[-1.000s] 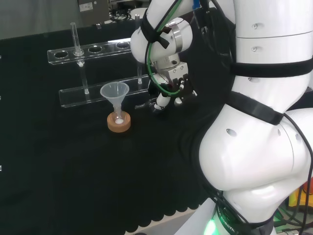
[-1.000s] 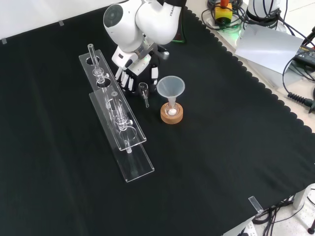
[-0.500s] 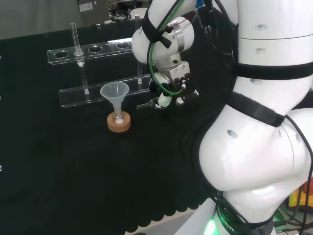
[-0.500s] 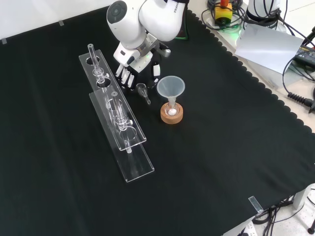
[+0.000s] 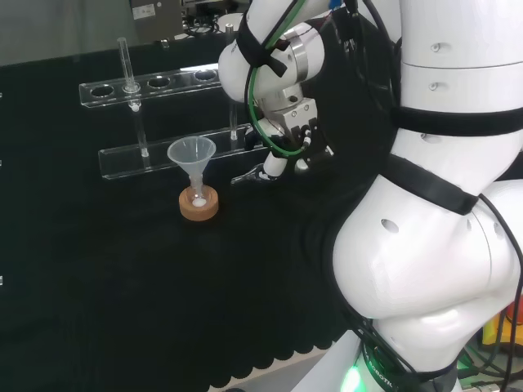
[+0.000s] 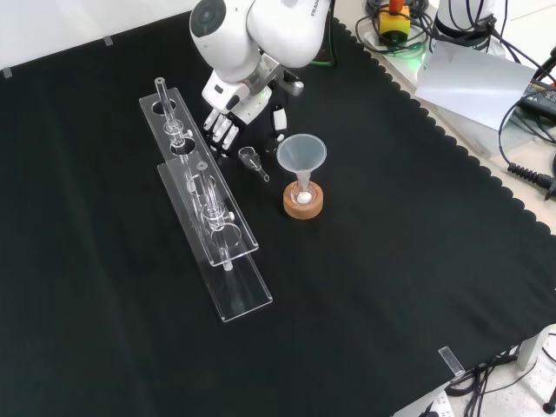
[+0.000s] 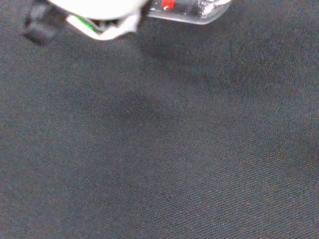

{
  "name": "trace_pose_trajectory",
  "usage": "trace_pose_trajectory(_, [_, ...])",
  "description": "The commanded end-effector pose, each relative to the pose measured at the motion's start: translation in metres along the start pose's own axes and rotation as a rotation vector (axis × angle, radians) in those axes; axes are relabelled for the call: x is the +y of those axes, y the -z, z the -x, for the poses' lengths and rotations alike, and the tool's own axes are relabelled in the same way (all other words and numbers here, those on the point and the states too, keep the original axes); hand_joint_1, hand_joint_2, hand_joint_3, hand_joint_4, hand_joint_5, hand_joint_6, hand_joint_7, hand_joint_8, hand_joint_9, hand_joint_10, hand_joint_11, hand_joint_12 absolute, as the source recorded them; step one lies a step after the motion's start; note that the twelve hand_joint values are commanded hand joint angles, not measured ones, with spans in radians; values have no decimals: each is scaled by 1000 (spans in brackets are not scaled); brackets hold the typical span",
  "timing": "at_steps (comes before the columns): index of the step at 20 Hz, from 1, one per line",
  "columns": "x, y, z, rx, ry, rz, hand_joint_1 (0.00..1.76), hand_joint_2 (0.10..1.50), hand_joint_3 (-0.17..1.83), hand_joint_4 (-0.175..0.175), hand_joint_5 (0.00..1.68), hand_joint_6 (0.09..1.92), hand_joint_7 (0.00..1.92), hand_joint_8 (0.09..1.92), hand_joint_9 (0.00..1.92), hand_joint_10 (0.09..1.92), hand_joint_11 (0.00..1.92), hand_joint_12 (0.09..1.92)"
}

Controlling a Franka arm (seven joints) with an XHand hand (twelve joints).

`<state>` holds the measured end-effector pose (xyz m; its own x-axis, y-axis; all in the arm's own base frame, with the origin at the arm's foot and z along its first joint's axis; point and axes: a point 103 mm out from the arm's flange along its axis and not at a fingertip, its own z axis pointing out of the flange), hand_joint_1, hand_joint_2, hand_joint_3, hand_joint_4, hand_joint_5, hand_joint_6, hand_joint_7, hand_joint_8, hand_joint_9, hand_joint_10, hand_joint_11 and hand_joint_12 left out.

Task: Put the weighing funnel back on the table.

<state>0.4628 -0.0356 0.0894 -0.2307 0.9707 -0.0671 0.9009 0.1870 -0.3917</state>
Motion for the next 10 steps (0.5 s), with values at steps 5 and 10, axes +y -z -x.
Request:
trace_pose_trajectory(5, [-38,35,-1,-9,-30,29,776,601,663,-39,216,87,15,682,246,738,62,1461])
trace_pose_trajectory(10, [-60,54,-4,-22,-49,56,773,612,657,-41,256,87,73,698,284,742,72,1458])
